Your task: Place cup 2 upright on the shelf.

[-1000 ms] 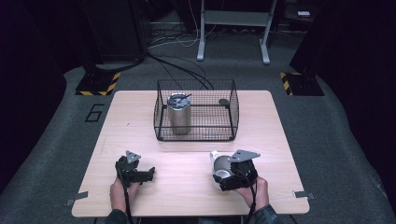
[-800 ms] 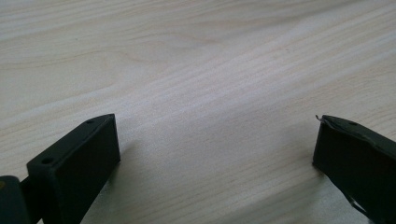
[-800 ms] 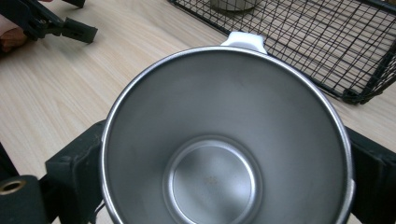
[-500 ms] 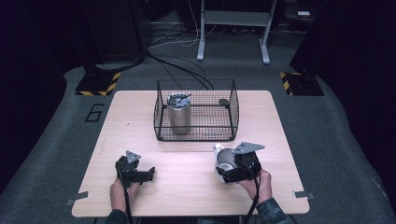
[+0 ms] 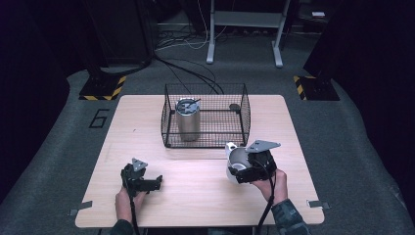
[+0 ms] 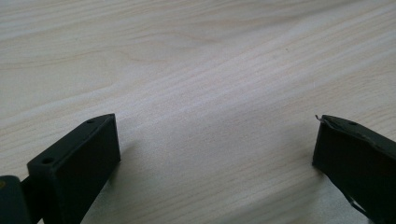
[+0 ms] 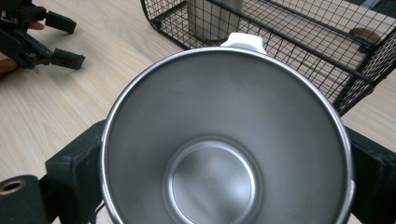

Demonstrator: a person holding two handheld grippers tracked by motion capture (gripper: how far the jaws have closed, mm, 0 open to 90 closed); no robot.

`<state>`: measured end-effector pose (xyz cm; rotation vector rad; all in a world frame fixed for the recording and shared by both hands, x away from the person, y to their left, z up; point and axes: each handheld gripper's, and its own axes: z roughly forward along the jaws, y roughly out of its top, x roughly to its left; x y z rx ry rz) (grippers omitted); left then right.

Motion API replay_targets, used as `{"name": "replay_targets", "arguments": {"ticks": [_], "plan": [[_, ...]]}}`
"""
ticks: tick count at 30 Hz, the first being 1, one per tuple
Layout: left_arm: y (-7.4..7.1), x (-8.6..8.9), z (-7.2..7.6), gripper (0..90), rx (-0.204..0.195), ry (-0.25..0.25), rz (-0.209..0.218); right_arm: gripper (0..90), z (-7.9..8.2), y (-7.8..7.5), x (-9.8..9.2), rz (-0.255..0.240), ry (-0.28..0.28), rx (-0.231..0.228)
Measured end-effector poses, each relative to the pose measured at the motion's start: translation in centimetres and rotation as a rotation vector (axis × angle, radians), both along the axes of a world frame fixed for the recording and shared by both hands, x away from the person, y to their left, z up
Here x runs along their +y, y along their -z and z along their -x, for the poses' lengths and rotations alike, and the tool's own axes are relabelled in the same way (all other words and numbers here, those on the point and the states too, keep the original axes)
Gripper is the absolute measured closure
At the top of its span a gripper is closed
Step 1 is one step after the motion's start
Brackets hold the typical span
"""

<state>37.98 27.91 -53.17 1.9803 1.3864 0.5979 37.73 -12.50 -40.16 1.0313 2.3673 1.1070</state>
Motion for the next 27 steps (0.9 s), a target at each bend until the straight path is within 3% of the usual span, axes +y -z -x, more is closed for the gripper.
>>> {"name": "replay_targets", "arguments": {"ticks": [11,14,27], "plan": [[0.0,0.0,0.0,0.3,-0.001,-0.003,0.001,5.7,-1.2,-2.0,-0.8,-0.025,0.014,-0.010],[0.0,0.0,0.0,0.3,0.000,-0.001,0.002,5.7,-1.7,-2.7,-0.8,-0.014,0.013,-0.013],[0.0,0.0,0.1,0.3,0.000,-0.004,0.004,5.7,-3.5,-5.6,-0.5,-0.047,-0.005,-0.038]]}}
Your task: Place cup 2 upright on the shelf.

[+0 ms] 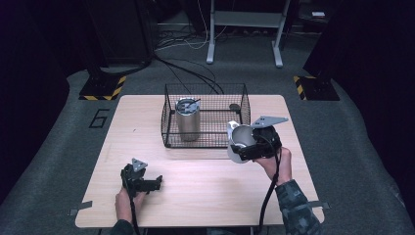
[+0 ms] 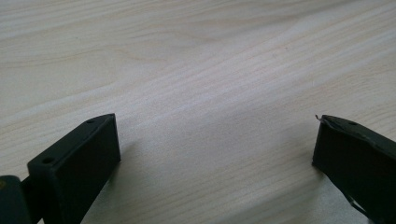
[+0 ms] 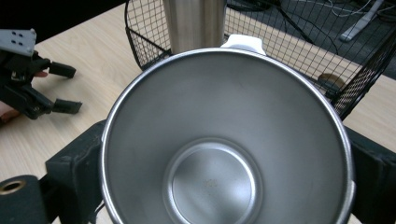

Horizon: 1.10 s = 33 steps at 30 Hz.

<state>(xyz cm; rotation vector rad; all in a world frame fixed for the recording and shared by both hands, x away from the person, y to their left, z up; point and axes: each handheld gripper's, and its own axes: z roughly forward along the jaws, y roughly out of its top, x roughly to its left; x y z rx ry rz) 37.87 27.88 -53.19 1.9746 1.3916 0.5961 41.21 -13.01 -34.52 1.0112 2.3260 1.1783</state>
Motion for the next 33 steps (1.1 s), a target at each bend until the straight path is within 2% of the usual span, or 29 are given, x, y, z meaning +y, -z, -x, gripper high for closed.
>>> {"name": "replay_targets", "arguments": {"ticks": [10,21,28,33], "plan": [[0.0,0.0,0.0,0.3,0.000,0.000,0.000,5.7,-1.5,-1.8,0.4,-0.009,-0.009,-0.008],[0.0,0.0,0.0,0.3,0.000,-0.001,0.000,5.8,-4.0,-3.3,0.8,-0.018,-0.013,-0.018],[0.0,0.0,0.0,0.4,0.000,-0.001,0.000,5.7,-5.8,-3.6,1.2,-0.029,-0.011,-0.003],[0.0,0.0,0.0,0.3,0.000,-0.001,0.000,5.7,-6.9,-3.8,1.8,-0.012,-0.016,-0.004]]}}
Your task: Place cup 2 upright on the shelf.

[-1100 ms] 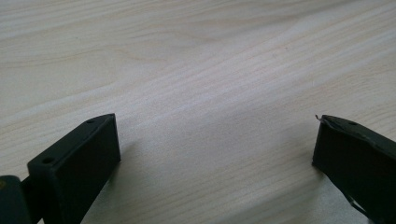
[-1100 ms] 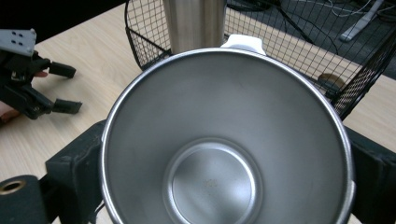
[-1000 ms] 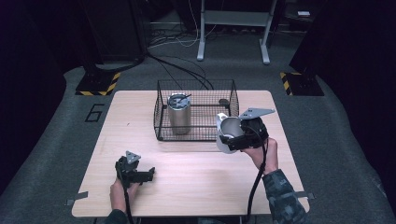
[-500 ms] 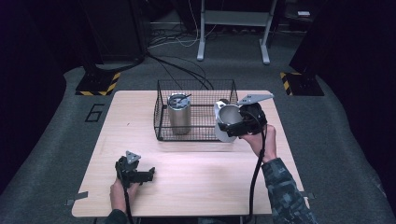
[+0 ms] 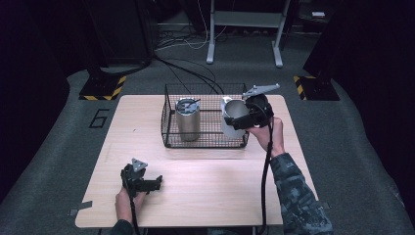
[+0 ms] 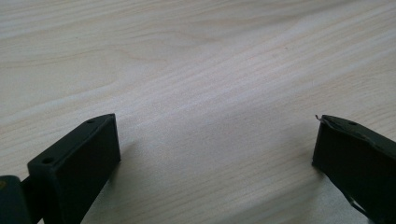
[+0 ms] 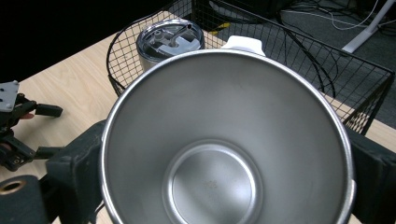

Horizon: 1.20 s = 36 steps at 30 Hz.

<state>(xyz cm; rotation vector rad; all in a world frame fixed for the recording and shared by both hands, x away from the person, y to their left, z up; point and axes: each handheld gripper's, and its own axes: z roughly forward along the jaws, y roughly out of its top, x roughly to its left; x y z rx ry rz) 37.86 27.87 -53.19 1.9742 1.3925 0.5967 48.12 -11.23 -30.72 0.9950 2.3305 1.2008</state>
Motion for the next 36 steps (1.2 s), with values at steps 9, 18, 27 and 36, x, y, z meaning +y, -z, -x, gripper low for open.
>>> {"name": "replay_targets", "arguments": {"ticks": [9,18,27,36], "plan": [[0.0,0.0,0.0,0.3,-0.001,0.000,0.000,5.8,-1.8,-0.7,0.7,0.001,0.005,-0.003],[0.0,0.0,0.0,0.4,-0.002,-0.002,0.003,5.8,-3.8,-0.7,1.4,0.002,0.016,-0.006],[0.0,0.0,0.0,0.3,0.001,-0.001,0.002,5.8,-5.4,0.3,2.1,0.020,0.031,0.006],[0.0,0.0,0.0,0.3,0.005,0.004,-0.003,5.8,-6.8,1.1,2.7,0.029,0.045,0.030]]}}
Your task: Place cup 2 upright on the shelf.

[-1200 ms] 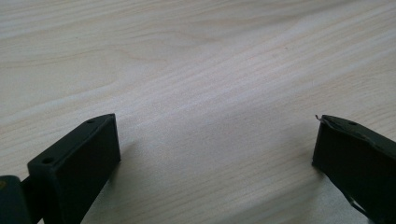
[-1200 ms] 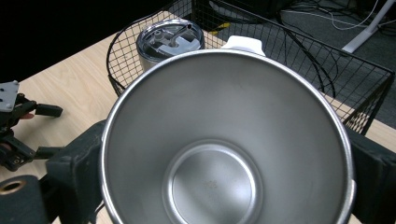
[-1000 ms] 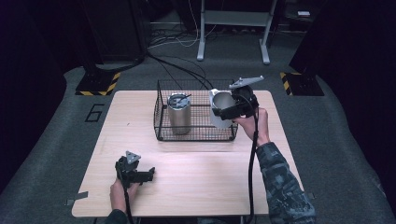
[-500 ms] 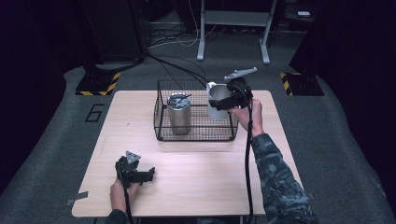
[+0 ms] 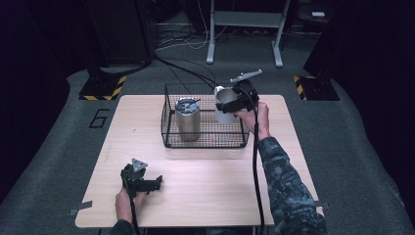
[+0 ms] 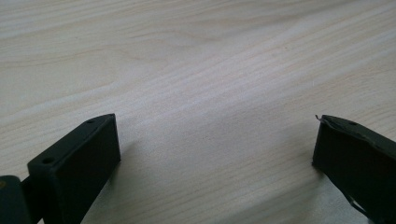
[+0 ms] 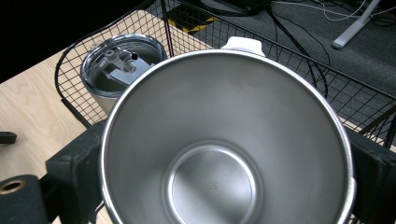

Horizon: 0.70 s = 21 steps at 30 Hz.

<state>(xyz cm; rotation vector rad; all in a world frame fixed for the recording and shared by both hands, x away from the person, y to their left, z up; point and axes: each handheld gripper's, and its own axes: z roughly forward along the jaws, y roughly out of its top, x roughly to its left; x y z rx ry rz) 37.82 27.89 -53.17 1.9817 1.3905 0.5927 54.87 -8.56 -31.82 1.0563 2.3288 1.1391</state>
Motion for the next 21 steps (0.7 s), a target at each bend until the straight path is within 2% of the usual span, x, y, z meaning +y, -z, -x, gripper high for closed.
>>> {"name": "replay_targets", "arguments": {"ticks": [13,21], "plan": [[0.0,0.0,0.0,0.3,0.004,0.000,-0.002,5.8,-1.6,1.3,0.7,0.016,0.011,0.021],[0.0,0.0,0.0,0.3,0.002,0.003,-0.004,5.8,-2.0,1.8,1.2,0.029,0.022,0.033]]}}
